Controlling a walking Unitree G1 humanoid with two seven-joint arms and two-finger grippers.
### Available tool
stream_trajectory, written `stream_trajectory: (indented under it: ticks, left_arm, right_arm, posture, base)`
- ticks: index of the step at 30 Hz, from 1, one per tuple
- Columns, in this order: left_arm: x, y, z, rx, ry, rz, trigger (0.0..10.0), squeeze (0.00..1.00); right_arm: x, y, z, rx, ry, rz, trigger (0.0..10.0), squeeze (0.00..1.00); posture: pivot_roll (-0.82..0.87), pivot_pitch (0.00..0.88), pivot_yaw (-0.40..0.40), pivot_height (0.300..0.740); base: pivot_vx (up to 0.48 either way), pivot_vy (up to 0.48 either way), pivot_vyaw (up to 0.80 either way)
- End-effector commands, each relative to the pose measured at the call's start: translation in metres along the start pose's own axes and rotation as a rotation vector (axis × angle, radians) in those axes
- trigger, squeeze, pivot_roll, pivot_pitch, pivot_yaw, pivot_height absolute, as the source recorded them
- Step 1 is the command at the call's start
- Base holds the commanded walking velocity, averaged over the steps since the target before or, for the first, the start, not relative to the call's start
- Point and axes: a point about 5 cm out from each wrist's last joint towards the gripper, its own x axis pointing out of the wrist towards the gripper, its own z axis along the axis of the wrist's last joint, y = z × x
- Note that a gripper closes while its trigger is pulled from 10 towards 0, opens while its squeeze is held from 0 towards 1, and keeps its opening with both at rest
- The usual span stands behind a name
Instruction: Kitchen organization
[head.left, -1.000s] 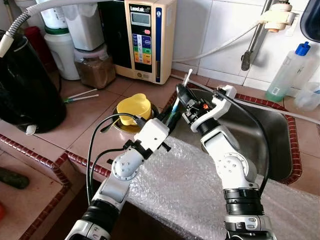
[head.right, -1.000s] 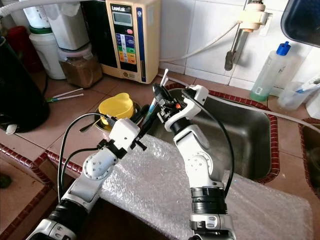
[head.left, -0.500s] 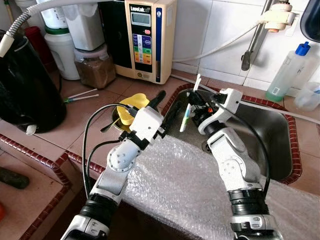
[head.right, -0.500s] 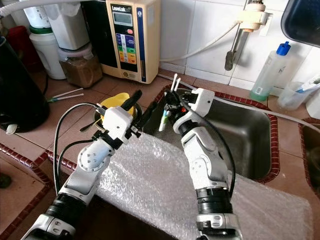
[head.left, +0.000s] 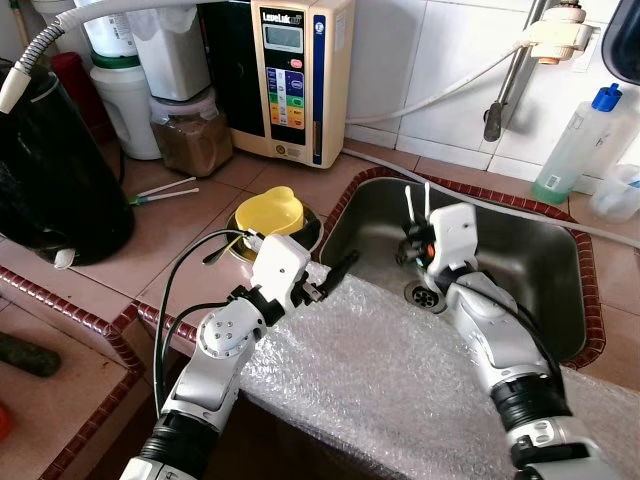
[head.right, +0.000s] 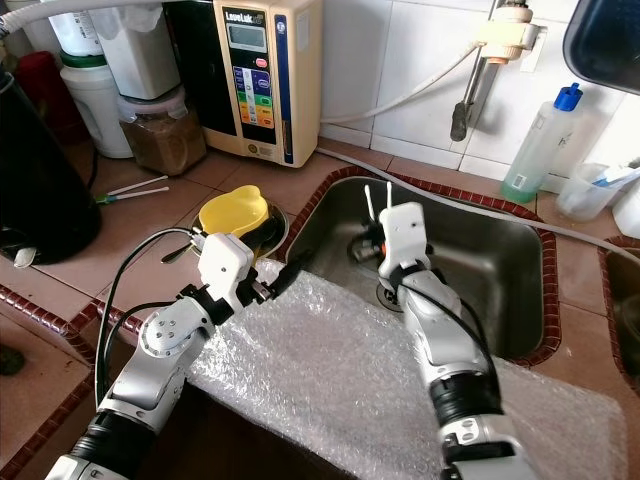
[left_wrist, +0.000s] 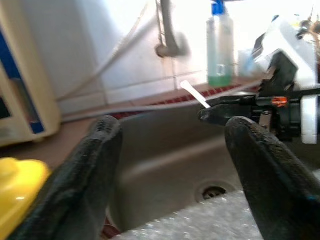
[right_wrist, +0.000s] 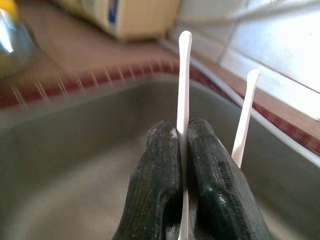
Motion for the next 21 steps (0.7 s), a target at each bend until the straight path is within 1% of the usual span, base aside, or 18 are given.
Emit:
stream_trajectory:
  ticks: [1, 2, 4, 5, 7, 8, 9, 10, 11, 14, 17, 21]
  left_arm:
    - [0.002, -0.004, 0.003, 0.005, 0.002, -0.045, 10.0, 1.0]
    - [0.002, -0.006, 0.002, 0.003, 0.019, -0.063, 10.0, 1.0]
    - [0.002, -0.007, 0.0, -0.002, 0.041, -0.065, 10.0, 1.0]
    - [0.002, -0.007, 0.0, -0.002, 0.041, -0.065, 10.0, 1.0]
    - [0.0, -0.007, -0.002, -0.012, 0.057, -0.071, 10.0, 1.0]
    - [-0.001, -0.008, -0.002, -0.02, 0.066, -0.073, 10.0, 1.0]
    - [-0.001, -0.008, -0.003, -0.022, 0.071, -0.074, 10.0, 1.0]
    - [-0.002, -0.008, -0.003, -0.024, 0.075, -0.076, 10.0, 1.0]
    - [-0.002, -0.008, -0.005, -0.026, 0.088, -0.076, 10.0, 1.0]
    - [-0.002, -0.008, -0.011, -0.035, 0.146, -0.085, 10.0, 1.0]
    - [-0.002, -0.008, -0.013, -0.036, 0.17, -0.09, 10.0, 1.0]
    - [-0.002, -0.008, -0.012, -0.039, 0.17, -0.095, 10.0, 1.0]
  right_arm:
    - [0.004, -0.001, 0.005, -0.061, -0.01, -0.003, 0.0, 0.0]
    - [0.004, -0.007, -0.002, -0.06, 0.028, -0.027, 0.0, 0.0]
    - [0.004, -0.011, -0.008, -0.064, 0.065, -0.045, 0.0, 0.0]
    - [0.004, -0.011, -0.008, -0.064, 0.065, -0.045, 0.0, 0.0]
    - [0.004, -0.013, -0.011, -0.096, 0.075, -0.06, 0.0, 0.0]
    - [0.004, -0.012, -0.012, -0.092, 0.074, -0.048, 0.0, 0.0]
    - [0.004, -0.012, -0.014, -0.096, 0.081, -0.047, 7.3, 1.0]
    - [0.004, -0.012, -0.016, -0.099, 0.094, -0.051, 7.3, 1.0]
    - [0.004, -0.011, -0.018, -0.098, 0.111, -0.05, 10.0, 1.0]
    - [0.004, -0.008, -0.023, -0.111, 0.137, -0.047, 10.0, 1.0]
    - [0.004, -0.007, -0.024, -0.124, 0.134, -0.055, 10.0, 1.0]
    - [0.004, -0.007, -0.025, -0.126, 0.134, -0.06, 10.0, 1.0]
  posture:
    - [0.05, 0.0, 0.001, 0.74]
    - [0.06, 0.0, 0.001, 0.74]
    - [0.06, 0.0, 0.0, 0.74]
    - [0.06, 0.0, 0.0, 0.74]
    - [0.06, 0.0, 0.001, 0.74]
    - [0.06, 0.0, 0.003, 0.74]
    - [0.05, 0.0, 0.003, 0.74]
    - [0.05, 0.0, 0.003, 0.74]
    - [0.05, 0.0, 0.003, 0.74]
    - [0.05, 0.0, 0.005, 0.74]
    - [0.05, 0.0, 0.007, 0.74]
    - [0.05, 0.0, 0.01, 0.74]
  base:
    - [0.0, 0.0, 0.0]
    - [0.0, 0.0, 0.0]
    - [0.0, 0.0, 0.0]
    - [0.0, 0.0, 0.0]
    - [0.0, 0.0, 0.0]
    - [0.0, 0.0, 0.0]
    - [0.0, 0.0, 0.0]
    - [0.0, 0.0, 0.0]
    - [0.0, 0.0, 0.0]
    - [0.0, 0.0, 0.0]
    - [0.0, 0.0, 0.0]
    - [0.0, 0.0, 0.0]
